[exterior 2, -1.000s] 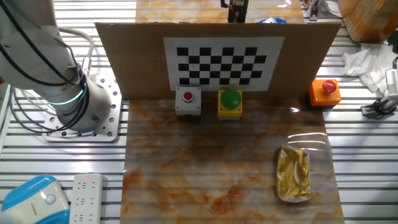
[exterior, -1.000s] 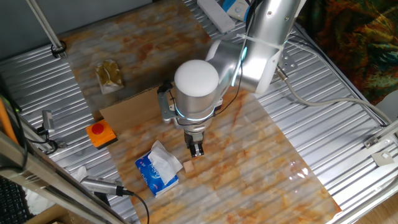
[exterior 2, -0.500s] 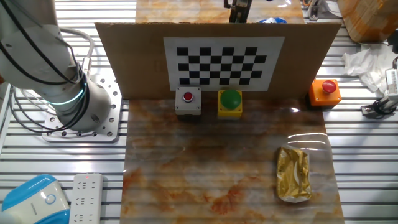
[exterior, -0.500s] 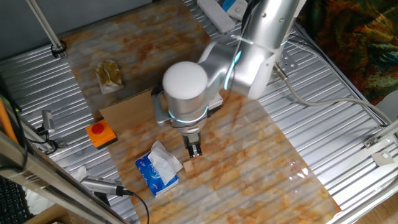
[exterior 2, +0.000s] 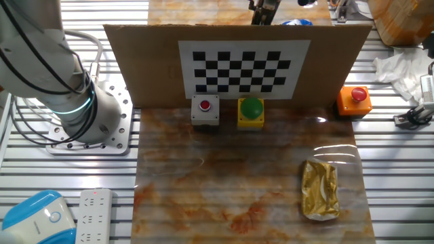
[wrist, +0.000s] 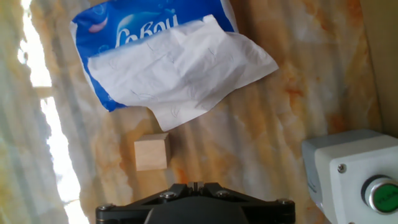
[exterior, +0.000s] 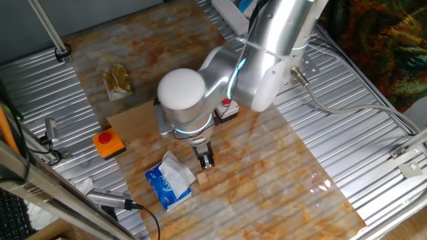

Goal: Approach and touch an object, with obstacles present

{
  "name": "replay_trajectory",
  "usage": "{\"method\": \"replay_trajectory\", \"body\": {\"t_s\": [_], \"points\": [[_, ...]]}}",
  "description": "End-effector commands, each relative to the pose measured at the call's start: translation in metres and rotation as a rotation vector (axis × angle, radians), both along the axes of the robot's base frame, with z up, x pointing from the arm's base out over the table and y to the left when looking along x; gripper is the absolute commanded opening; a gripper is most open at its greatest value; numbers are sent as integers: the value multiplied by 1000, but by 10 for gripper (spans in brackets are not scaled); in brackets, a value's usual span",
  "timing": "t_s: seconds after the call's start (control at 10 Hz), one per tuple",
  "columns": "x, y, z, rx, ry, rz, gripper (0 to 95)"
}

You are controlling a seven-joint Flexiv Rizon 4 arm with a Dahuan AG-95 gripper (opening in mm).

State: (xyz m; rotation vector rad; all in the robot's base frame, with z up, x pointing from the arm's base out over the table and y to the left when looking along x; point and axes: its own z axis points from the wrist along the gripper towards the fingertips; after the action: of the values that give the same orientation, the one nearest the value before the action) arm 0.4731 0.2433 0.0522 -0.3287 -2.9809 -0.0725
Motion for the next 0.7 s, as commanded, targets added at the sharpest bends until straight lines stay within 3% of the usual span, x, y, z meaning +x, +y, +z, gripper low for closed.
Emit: {"method": "replay_trajectory", "body": {"t_s": [0.1,0.5,0.7], "points": [[-1,0,0,4,8,4,0],[-1,0,0,14,-6,9,0],[-1,0,0,15,-55,9,0]]}}
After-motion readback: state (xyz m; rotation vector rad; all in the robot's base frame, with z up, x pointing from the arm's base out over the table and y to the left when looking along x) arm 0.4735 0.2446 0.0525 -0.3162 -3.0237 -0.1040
